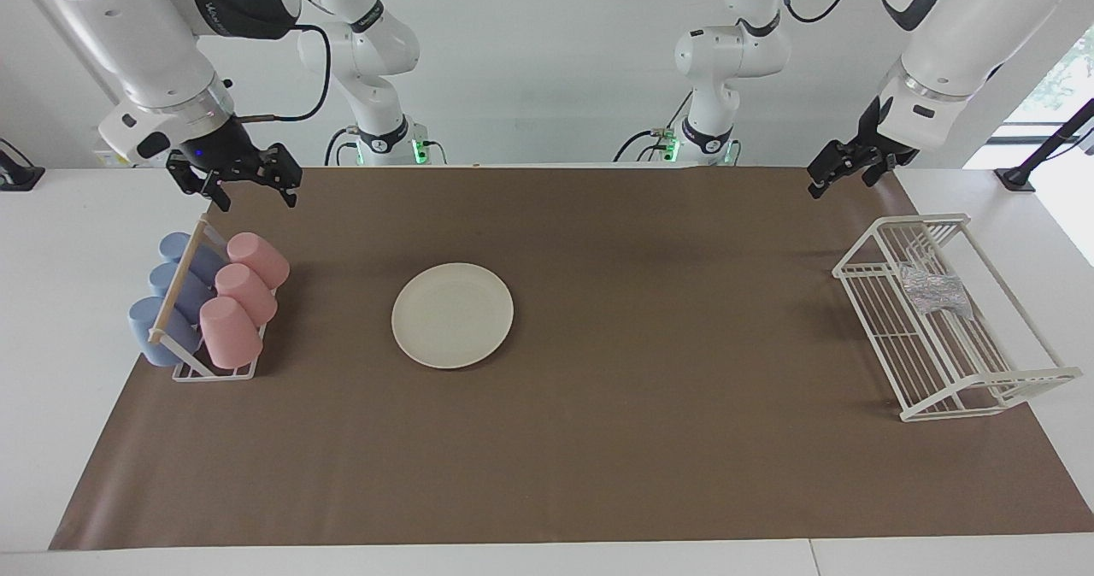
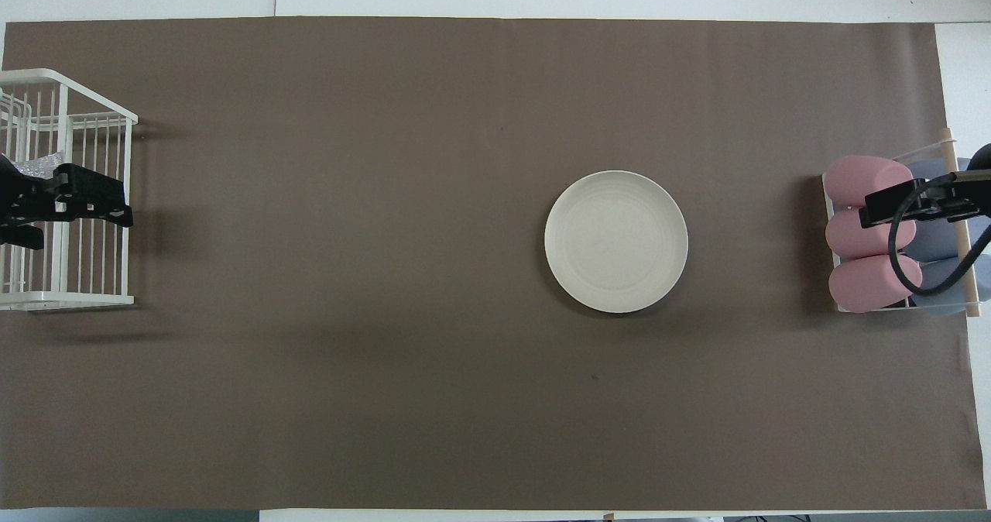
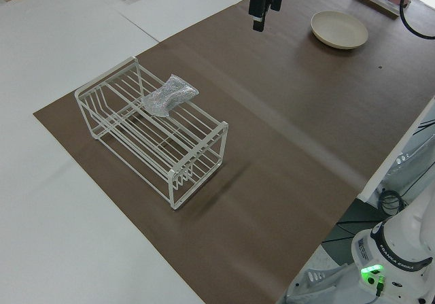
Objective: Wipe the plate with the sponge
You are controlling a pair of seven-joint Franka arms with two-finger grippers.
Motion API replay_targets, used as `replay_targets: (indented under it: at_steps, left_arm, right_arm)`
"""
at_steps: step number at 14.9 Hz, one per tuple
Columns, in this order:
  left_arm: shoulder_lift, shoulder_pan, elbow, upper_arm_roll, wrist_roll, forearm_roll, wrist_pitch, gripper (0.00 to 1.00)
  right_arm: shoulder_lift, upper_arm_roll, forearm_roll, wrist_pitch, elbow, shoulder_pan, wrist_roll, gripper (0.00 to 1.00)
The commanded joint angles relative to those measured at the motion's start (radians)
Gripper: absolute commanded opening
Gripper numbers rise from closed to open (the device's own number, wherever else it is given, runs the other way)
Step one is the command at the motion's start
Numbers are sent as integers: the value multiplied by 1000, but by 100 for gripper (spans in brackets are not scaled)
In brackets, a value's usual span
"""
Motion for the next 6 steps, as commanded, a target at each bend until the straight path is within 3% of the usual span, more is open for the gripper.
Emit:
replay_targets:
  at_steps: [1, 6]
  left_arm:
    - [1, -5, 3, 7, 14, -9, -7, 100]
    - [-3, 9, 1, 7, 27, -13, -4, 100]
  right_arm:
    - [5, 8, -6, 8, 9, 3, 29, 100]
    - [5, 10, -6, 7, 8, 3, 32, 100]
